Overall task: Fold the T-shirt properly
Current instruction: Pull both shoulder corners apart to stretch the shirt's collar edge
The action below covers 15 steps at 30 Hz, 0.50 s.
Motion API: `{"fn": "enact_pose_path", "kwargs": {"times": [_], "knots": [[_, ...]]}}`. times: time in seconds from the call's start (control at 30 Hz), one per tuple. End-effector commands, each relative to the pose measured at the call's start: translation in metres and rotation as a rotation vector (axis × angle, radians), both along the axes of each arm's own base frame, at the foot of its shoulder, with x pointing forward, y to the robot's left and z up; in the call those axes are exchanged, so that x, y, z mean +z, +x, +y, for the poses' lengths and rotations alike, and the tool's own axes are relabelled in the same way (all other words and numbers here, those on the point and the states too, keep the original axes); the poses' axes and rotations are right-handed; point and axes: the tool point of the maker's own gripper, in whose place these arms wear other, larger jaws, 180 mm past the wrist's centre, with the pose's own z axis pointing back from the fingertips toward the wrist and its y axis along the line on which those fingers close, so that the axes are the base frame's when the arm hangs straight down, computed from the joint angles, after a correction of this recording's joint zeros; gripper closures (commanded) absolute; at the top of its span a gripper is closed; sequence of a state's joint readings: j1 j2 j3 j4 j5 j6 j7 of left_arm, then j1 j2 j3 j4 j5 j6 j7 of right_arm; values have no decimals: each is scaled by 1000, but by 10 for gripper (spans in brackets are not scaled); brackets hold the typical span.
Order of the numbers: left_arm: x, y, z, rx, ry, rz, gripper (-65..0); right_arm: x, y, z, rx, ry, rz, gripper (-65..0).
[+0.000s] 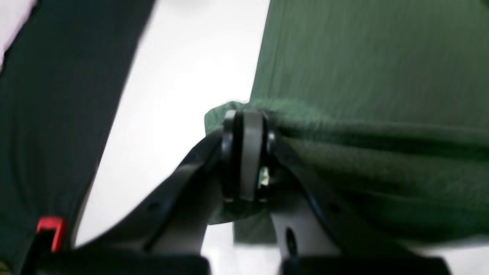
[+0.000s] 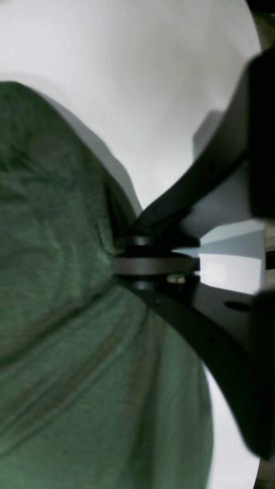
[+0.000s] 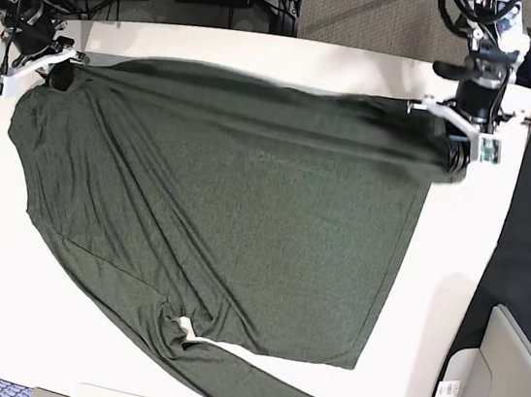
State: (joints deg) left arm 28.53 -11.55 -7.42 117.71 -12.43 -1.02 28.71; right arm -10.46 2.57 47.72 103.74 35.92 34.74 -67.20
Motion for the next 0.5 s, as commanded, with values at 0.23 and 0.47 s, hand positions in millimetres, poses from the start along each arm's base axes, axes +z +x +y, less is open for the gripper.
{"fn": "enact_pose_path", "kwargs": {"times": [0.23,0.47], "knots": [[11,31,2,26,-17,15,0,10,9,-8,-7,-40,-28,-5],[-25,7,0,58,-59,147,-45,11,6,-13,-26,-44,-30,-5]]}}
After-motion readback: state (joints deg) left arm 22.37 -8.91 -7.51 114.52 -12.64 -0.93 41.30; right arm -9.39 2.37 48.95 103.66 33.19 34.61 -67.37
